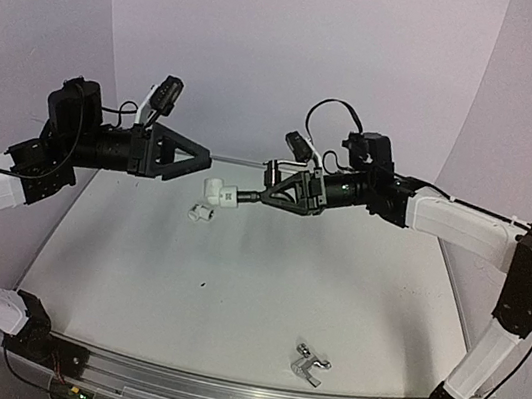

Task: Install the water faucets

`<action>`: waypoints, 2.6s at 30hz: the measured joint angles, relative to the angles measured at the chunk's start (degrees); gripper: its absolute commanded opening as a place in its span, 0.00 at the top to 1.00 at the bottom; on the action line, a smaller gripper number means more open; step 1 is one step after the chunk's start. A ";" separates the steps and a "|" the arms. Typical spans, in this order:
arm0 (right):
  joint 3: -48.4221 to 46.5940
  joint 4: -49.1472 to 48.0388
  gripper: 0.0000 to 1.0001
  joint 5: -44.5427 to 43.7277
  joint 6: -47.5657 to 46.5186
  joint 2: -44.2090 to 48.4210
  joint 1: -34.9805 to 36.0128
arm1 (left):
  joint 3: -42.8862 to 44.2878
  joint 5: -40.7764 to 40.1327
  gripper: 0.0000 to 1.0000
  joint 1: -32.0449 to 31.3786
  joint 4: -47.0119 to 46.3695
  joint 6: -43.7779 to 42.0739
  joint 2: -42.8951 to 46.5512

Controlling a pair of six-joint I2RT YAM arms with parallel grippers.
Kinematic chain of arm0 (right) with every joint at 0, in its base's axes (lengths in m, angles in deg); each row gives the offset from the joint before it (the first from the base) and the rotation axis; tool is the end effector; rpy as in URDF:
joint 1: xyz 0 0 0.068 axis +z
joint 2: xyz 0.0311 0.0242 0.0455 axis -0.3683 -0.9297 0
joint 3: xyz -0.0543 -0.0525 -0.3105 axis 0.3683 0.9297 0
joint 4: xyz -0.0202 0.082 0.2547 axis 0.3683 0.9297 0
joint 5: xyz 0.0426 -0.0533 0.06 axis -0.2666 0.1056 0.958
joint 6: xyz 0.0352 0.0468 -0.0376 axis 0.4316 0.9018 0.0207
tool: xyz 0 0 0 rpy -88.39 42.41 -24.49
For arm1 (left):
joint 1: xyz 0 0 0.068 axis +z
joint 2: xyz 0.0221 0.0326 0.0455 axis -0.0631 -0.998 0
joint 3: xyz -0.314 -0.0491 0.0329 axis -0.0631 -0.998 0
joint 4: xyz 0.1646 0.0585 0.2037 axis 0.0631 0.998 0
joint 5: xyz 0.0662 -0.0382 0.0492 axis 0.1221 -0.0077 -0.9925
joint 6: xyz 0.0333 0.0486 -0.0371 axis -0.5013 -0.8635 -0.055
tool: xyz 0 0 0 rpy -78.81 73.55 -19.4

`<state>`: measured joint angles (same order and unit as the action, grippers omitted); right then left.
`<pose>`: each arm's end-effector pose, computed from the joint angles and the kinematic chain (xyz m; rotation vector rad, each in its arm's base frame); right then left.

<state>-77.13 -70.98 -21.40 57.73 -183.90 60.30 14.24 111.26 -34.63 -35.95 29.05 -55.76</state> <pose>0.2983 0.3044 0.3624 -1.0726 1.8487 1.7846 0.1623 -0.1815 0.4374 0.7497 1.6690 -1.6436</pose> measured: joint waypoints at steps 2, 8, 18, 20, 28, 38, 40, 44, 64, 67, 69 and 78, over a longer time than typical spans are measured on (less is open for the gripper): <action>-0.54 0.10 1.00 0.12 -0.76 0.00 -0.33 | -0.05 -3.60 0.08 -0.01 2.56 -0.10 0.88; -0.62 0.71 1.00 0.65 -2.86 0.02 -0.29 | 0.95 -12.34 0.04 0.33 9.31 1.06 -1.18; -0.62 1.06 1.00 1.58 -4.01 1.23 0.33 | 1.03 -13.55 0.06 0.44 11.37 3.71 -5.71; -0.62 1.09 1.00 1.65 -4.03 1.25 0.50 | 1.03 -10.85 0.09 0.44 8.95 4.30 -6.25; -0.71 1.23 1.00 2.25 -3.66 1.24 0.62 | 1.03 -1.55 0.20 0.57 1.52 4.72 -6.72; -4.63 3.31 1.00 2.98 -2.11 0.72 0.63 | 1.01 2.80 0.26 0.85 0.00 3.45 -6.36; -4.99 3.69 1.00 3.18 -1.80 0.55 0.62 | 1.01 2.94 0.26 0.87 0.03 2.96 -6.29; -5.40 3.88 1.00 3.14 -1.45 0.20 0.60 | 0.99 3.11 0.25 0.84 0.44 2.00 -5.95; -7.40 3.07 1.00 0.87 -0.70 -1.29 -0.35 | 1.01 2.76 0.23 -1.11 7.19 -0.54 -4.88; -7.40 3.20 1.00 0.46 -0.49 -1.29 -0.51 | 1.01 1.67 0.21 -1.20 7.82 -0.95 -5.02; -7.39 3.20 1.00 0.28 -0.35 -1.29 -0.60 | 1.01 0.97 0.20 -1.20 8.06 -1.14 -5.02; -6.94 3.28 1.00 -0.94 0.02 -1.29 -1.26 | 1.06 -1.60 0.20 -1.19 8.65 -1.16 -6.80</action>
<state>-84.07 -67.70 -22.35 57.75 -185.19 59.04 15.29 109.66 -35.82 -27.30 27.90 -62.56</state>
